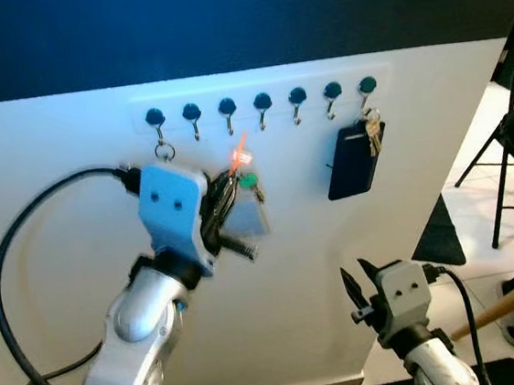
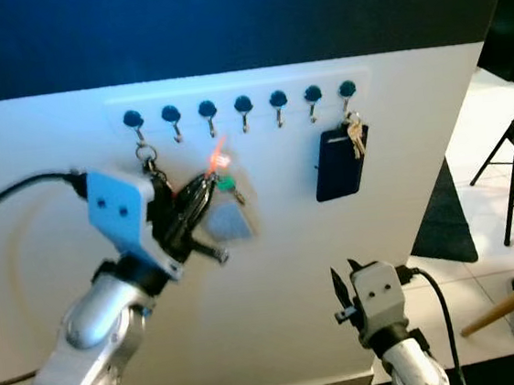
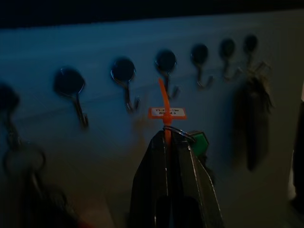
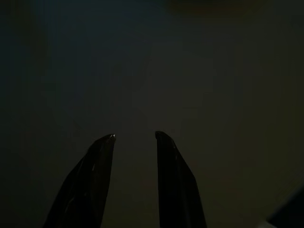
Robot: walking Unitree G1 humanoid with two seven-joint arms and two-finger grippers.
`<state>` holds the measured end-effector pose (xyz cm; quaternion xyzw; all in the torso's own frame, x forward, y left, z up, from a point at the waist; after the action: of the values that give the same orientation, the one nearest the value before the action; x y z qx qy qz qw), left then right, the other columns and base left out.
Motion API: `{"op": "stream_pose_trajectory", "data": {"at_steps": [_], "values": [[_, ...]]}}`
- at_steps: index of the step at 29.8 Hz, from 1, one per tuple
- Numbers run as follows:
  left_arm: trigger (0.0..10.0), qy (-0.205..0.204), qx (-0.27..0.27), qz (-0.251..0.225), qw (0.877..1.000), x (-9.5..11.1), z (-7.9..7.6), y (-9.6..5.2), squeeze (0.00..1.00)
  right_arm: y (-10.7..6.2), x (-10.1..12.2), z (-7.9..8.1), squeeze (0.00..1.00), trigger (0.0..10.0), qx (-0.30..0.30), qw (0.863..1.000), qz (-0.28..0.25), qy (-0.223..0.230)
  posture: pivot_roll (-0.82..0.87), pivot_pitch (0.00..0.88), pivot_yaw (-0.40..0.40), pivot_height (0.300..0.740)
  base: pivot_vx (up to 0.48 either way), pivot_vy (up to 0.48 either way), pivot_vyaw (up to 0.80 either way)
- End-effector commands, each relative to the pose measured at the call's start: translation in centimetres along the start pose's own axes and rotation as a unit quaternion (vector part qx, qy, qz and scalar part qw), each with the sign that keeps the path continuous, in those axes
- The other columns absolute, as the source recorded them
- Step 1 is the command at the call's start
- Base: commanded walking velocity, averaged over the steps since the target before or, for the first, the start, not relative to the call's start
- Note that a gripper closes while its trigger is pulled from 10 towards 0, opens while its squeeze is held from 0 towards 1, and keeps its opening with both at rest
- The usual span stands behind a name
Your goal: Hang keys on a hook
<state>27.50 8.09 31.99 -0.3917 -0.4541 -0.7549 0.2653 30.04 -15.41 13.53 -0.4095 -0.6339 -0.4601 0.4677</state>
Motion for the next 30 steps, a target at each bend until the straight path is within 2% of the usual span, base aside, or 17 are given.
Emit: {"op": "stream_pose_trajectory", "data": {"at_steps": [1,4,13,18,29,30], "values": [[10.0,-0.006,0.007,0.01,1.0,-0.3,0.1,0.3,0.0,-0.2,0.1,0.0,0.0,10.0,-0.005,1.0,0.003,0.003,0.06,0.183,0.05,0.74,0.0,0.0,0.0],[10.0,0.011,0.023,0.015,1.0,-0.3,0.9,1.3,0.0,0.2,0.5,0.1,0.0,10.0,-0.005,1.0,-0.004,0.006,0.06,0.181,0.054,0.74,0.0,0.0,0.0],[10.0,0.034,0.054,0.004,0.998,0.2,2.0,2.3,0.0,0.4,0.7,0.3,0.0,10.0,-0.004,1.0,-0.008,0.008,0.06,0.179,0.056,0.74,0.0,0.0,0.0],[10.0,0.015,0.066,-0.023,0.997,1.4,2.5,2.8,0.0,0.4,0.7,0.4,0.0,10.0,-0.004,1.0,-0.005,0.009,0.05,0.178,0.056,0.74,0.0,0.0,0.0],[10.0,0.001,0.054,-0.042,0.998,2.2,2.5,2.8,0.0,0.4,0.6,0.3,0.0,10.0,-0.005,1.0,-0.003,0.008,0.05,0.177,0.055,0.74,0.0,0.0,0.0],[10.0,-0.002,0.028,-0.043,0.999,2.3,2.0,2.1,0.0,0.3,0.5,0.1,0.0,10.0,-0.005,1.0,-0.001,0.005,0.05,0.179,0.047,0.74,0.0,0.0,0.0]]}}
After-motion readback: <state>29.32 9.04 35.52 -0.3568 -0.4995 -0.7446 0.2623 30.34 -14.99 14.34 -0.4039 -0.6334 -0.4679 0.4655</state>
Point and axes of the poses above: a point about 5 cm out from each wrist's last joint towards the gripper, its own y axis pointing out of the wrist towards the gripper, its own x axis along the axis of the wrist's last joint, z = x × y, the point moved 3 cm from there along y, pointing out of the wrist towards the gripper, and after that the axes turned 5 degrees about y, right-handed, at the moved point
